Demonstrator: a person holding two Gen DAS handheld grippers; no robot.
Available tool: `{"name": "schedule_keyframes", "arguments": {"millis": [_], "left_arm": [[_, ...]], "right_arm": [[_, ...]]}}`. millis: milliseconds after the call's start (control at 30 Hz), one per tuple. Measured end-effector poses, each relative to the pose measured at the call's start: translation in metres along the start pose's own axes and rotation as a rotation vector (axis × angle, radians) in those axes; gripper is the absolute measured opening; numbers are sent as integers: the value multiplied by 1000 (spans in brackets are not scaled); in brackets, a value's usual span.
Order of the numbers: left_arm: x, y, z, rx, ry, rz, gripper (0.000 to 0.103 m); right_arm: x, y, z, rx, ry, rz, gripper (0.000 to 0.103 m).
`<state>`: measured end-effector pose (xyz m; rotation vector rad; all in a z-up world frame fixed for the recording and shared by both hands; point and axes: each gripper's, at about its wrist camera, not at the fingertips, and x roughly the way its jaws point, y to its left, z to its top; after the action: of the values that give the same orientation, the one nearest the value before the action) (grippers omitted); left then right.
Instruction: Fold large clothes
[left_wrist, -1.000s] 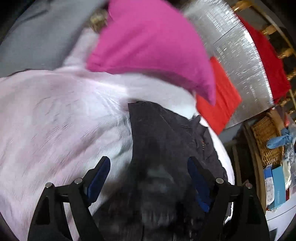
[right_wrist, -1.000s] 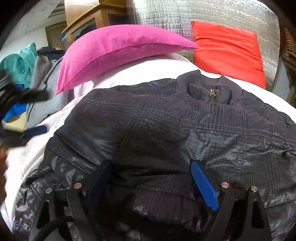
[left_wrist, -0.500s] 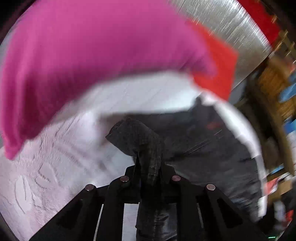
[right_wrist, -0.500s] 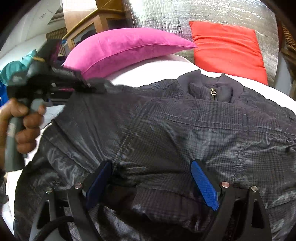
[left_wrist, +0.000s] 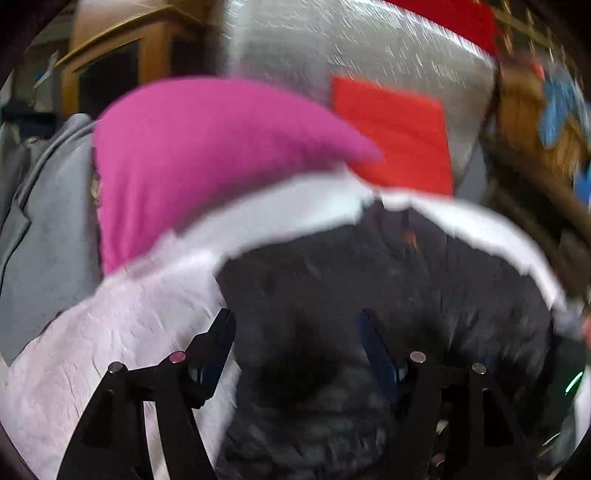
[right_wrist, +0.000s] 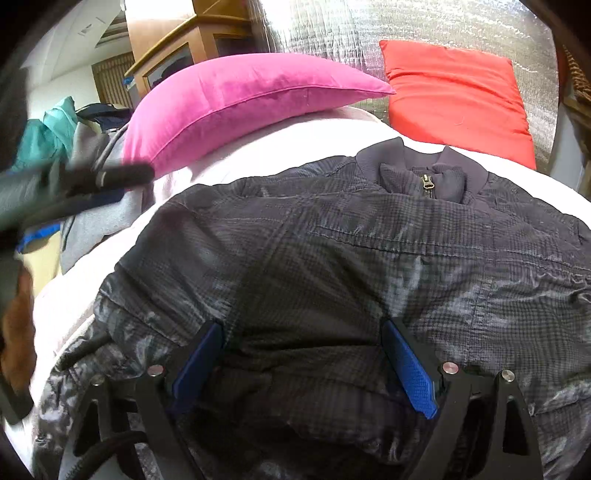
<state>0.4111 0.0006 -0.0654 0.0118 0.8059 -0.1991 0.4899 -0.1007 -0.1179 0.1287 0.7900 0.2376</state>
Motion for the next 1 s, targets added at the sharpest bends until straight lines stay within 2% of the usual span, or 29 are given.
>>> {"name": "schedule_keyframes", "arguments": {"millis": [67, 100, 133, 200, 233, 267, 333, 367, 400, 467, 533, 600, 633, 700, 733, 767, 833, 900, 967, 1000], "left_arm": [[26, -3, -11, -8, 103, 52, 70], [34, -3, -16, -8, 126, 66, 70], [40, -3, -22, -1, 110, 78, 72], [41, -4, -25, -1, 87, 79, 72], [41, -4, -25, -11, 90, 77, 72], [40, -2, -25, -19, 95, 75, 72], [36, 1, -25, -40, 108, 79, 72], [29, 1, -24, -37, 108, 98, 72], [17, -1, -23, -28, 88, 115, 70], [-3, -1, -25, -24, 11, 108, 70], [-22, -10, -24, -9, -60, 78, 70], [-24, -21, -24, -9, -68, 37, 70], [-13, -25, -26, -12, -29, 11, 70], [22, -31, -34, 2, 115, 30, 70], [28, -32, -37, 8, 117, 48, 70], [23, -34, -37, 7, 83, 58, 70], [5, -40, -32, 4, 9, 53, 70], [-11, -51, -25, 19, -43, 19, 70], [-15, -70, -20, 36, -63, -43, 70], [-14, -85, -18, 43, -59, -91, 70]], "right_arm": [[-22, -13, 4, 85, 13, 50, 91], [-38, -23, 4, 130, -7, 81, 91], [-56, -35, 4, 160, -31, 96, 91], [-81, -64, -2, 207, -61, 65, 94], [-90, -93, -8, 266, -60, 21, 99], [-91, -123, -17, 338, -36, -16, 99], [-91, -176, -34, 524, -15, 130, 72], [-96, -190, -37, 595, -24, 199, 69], [-100, -196, -36, 632, -21, 241, 70], [-115, -202, -31, 655, -23, 291, 81], [-132, -207, -27, 628, -79, 277, 92], [-137, -222, -34, 666, -105, 263, 94], [-128, -234, -43, 703, -73, 227, 92], [-122, -244, -55, 743, -63, 254, 85], [-125, -244, -54, 745, -65, 264, 85], [-133, -241, -48, 743, -61, 275, 86], [-152, -242, -35, 692, -127, 270, 86], [-165, -254, -26, 667, -178, 219, 90], [-168, -276, -21, 676, -176, 71, 90], [-167, -289, -21, 680, -161, 34, 90]]}}
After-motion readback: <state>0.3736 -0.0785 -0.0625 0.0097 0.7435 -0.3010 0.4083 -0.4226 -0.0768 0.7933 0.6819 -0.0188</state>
